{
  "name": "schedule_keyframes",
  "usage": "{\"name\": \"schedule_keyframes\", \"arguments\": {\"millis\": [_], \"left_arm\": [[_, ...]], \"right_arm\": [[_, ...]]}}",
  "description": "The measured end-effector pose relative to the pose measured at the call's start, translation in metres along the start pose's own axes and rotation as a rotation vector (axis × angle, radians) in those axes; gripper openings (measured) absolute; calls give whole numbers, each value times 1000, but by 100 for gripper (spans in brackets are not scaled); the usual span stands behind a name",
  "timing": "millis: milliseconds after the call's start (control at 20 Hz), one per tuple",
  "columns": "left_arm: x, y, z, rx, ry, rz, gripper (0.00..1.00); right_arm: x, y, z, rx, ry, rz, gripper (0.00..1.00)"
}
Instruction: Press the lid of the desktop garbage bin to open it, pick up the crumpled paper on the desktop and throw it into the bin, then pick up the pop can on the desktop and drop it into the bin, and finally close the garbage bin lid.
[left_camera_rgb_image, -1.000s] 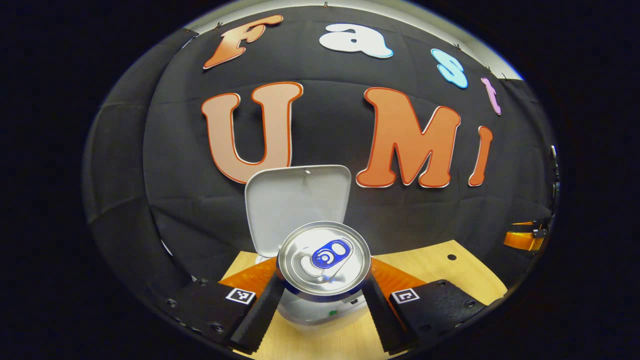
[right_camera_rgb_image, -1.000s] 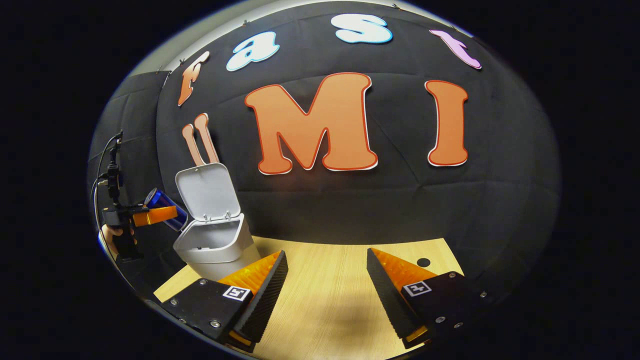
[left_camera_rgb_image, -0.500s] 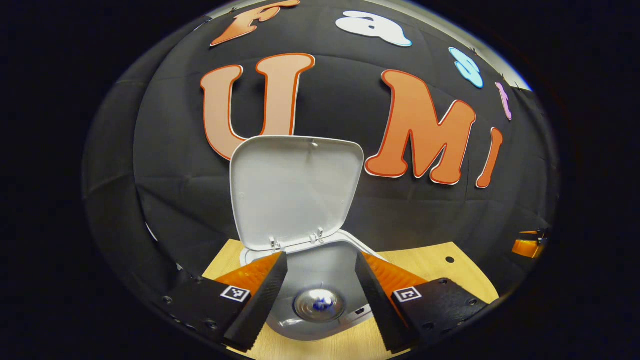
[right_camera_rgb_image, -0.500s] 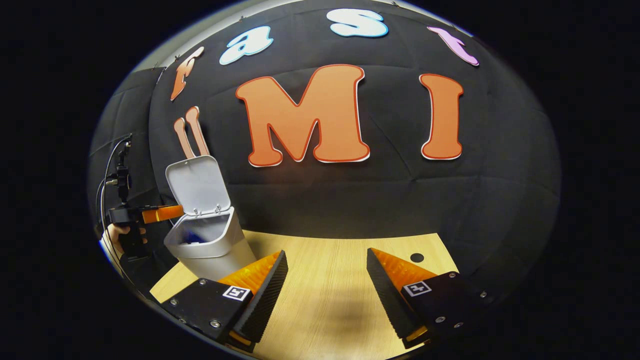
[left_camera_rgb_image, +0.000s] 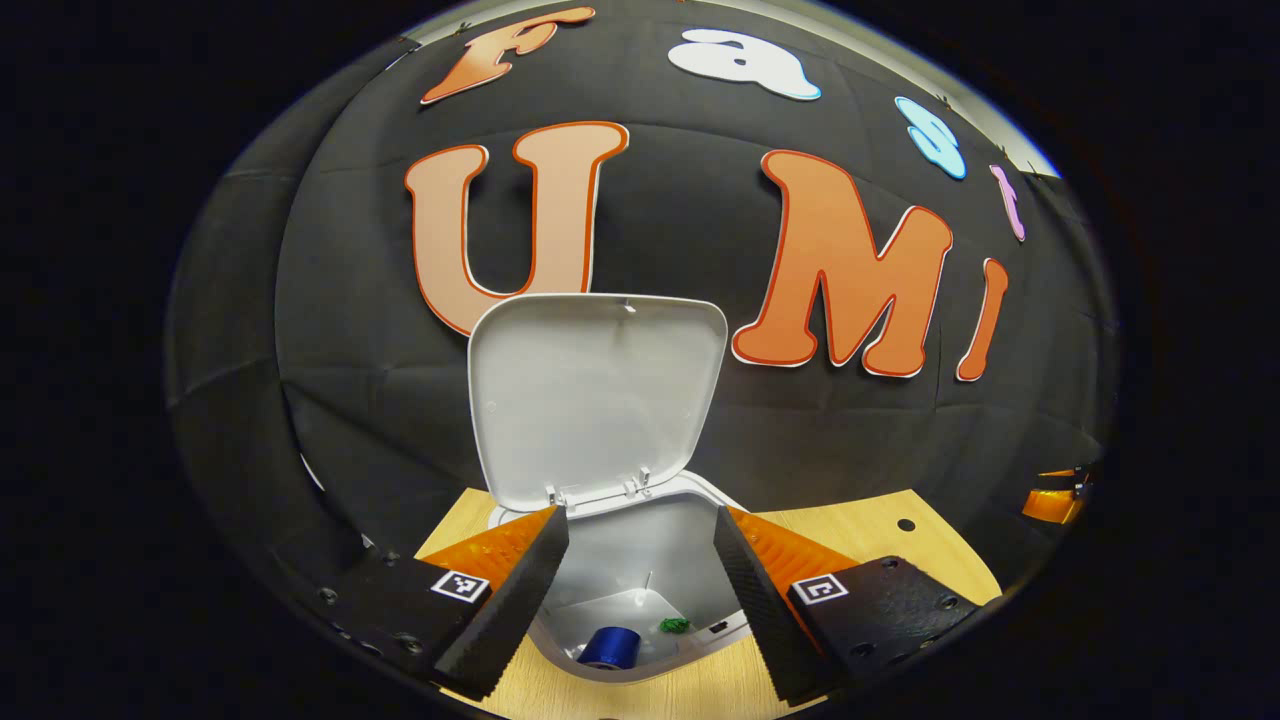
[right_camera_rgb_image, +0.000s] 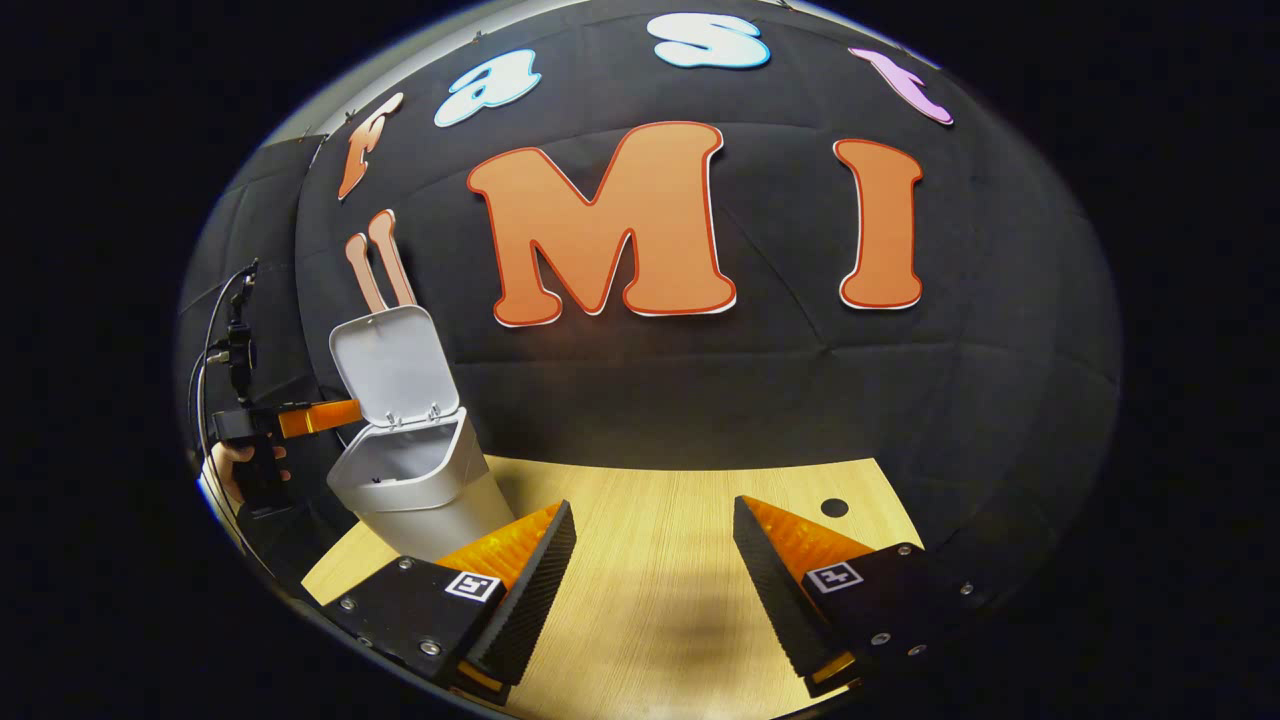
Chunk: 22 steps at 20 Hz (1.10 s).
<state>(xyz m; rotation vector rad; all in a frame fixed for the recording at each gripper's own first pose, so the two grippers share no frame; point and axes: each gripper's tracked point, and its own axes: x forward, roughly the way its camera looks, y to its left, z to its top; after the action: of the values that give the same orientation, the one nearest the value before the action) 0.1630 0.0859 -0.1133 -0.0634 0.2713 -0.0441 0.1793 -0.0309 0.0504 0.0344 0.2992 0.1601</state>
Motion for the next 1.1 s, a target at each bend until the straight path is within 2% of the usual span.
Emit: {"name": "schedule_keyframes", "arguments": {"millis": [200, 350, 500, 650, 850, 1100], "left_arm": [[-11, 7, 20, -13, -13, 3, 94], [-20, 14, 55, -47, -64, -2, 94], [-22, 27, 90, 27, -89, 18, 93], [-13, 35, 109, 82, -66, 41, 93], [3, 40, 142, 13, -62, 23, 93], [34, 61, 180, 32, -34, 48, 93]], "right_arm": [[-3, 3, -1, 1, 0, 9, 95], [-7, 7, -2, -1, -2, 19, 95], [-9, 11, -2, 0, -3, 31, 95], [-10, 15, 0, 7, -7, 45, 95], [-12, 14, 4, 4, -17, 43, 95], [-12, 4, 3, 14, -15, 25, 95]]}}
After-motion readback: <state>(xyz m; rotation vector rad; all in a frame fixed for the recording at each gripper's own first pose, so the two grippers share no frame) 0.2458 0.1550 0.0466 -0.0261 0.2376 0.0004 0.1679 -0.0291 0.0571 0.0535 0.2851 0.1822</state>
